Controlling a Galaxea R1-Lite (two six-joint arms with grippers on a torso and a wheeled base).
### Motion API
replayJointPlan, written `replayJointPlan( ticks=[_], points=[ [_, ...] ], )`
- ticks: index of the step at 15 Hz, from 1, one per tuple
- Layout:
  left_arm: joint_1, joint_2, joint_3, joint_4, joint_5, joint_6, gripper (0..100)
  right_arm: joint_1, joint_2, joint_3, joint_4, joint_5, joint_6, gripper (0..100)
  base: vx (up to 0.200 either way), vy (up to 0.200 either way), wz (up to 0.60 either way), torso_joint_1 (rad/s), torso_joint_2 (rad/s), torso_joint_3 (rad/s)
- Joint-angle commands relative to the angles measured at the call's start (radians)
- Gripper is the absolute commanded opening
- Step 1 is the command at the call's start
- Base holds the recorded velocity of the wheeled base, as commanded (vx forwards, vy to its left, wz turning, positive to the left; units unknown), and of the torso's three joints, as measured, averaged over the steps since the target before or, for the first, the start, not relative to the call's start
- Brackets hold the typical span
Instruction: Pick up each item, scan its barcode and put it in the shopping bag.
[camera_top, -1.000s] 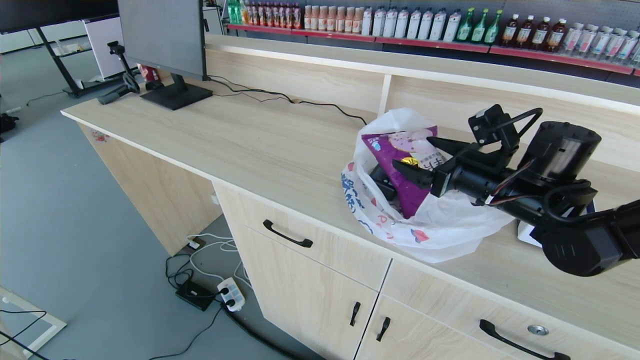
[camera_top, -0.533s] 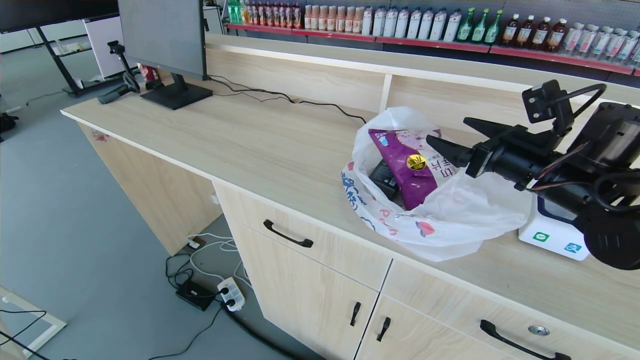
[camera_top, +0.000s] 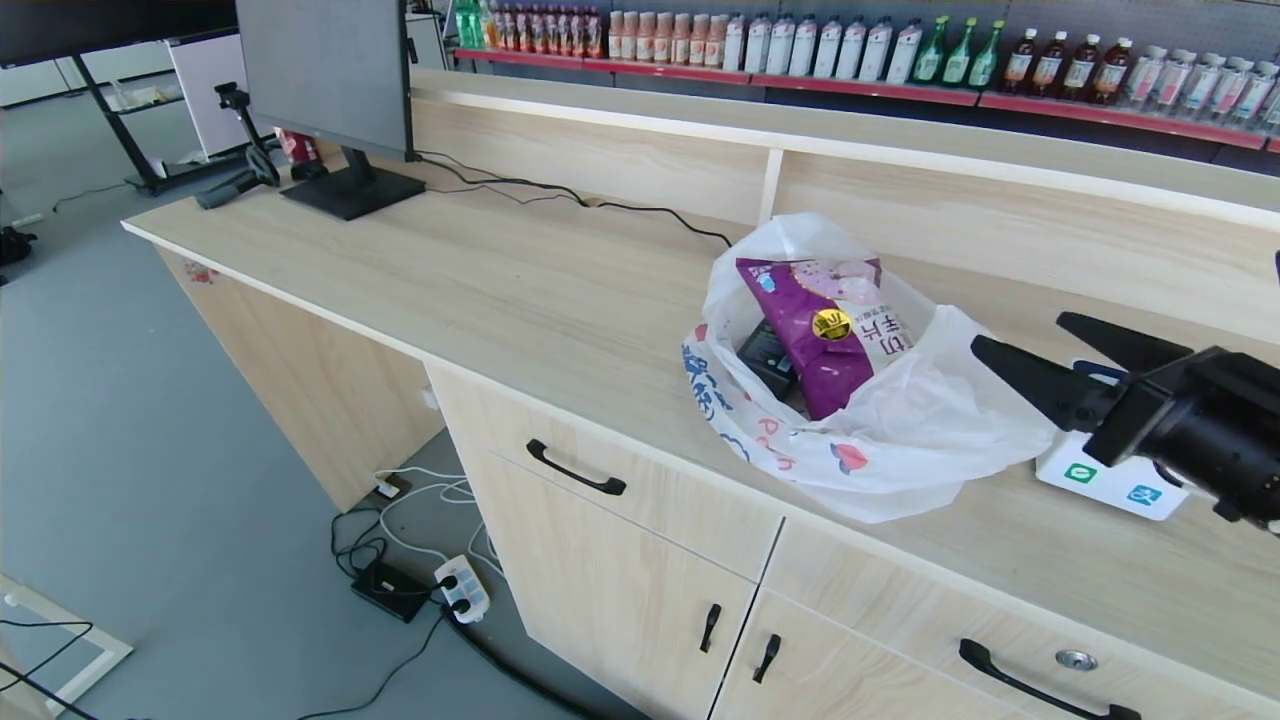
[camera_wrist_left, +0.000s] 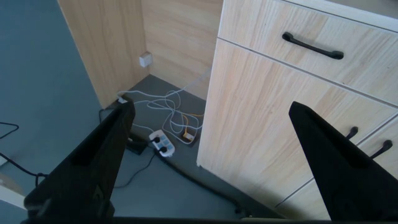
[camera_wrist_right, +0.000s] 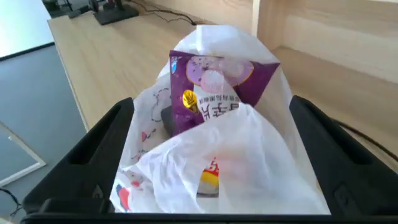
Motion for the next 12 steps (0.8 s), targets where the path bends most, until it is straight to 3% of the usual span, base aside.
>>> replayJointPlan(
  ticks=[1, 3, 6, 7, 11, 12],
  points=[
    [0.001, 0.000, 0.000, 0.000, 0.000, 0.000, 100, 0.016, -0.268, 0.317, 0.002, -0.080, 0.024, 100, 0.000, 0.000, 0.00, 0.000, 0.00, 0.000],
    [-0.001, 0.000, 0.000, 0.000, 0.002, 0.000, 100, 0.016, -0.301, 0.393, 0.010, -0.088, 0.027, 100, 0.000, 0.000, 0.00, 0.000, 0.00, 0.000],
    [0.001, 0.000, 0.000, 0.000, 0.002, 0.000, 100, 0.074, -0.369, 0.393, 0.159, -0.091, 0.009, 100, 0.000, 0.000, 0.00, 0.000, 0.00, 0.000],
    [0.001, 0.000, 0.000, 0.000, 0.002, 0.000, 100, 0.117, -0.467, 0.393, 0.311, -0.091, -0.008, 100, 0.000, 0.000, 0.00, 0.000, 0.00, 0.000],
    [0.001, 0.000, 0.000, 0.000, 0.000, 0.000, 100, 0.121, -0.961, 0.389, 0.946, -0.091, -0.040, 100, 0.000, 0.000, 0.00, 0.000, 0.00, 0.000],
    [0.001, 0.000, 0.000, 0.000, 0.000, 0.000, 100, 0.121, -1.038, 0.386, 1.032, -0.089, -0.043, 100, 0.000, 0.000, 0.00, 0.000, 0.00, 0.000]
  ],
)
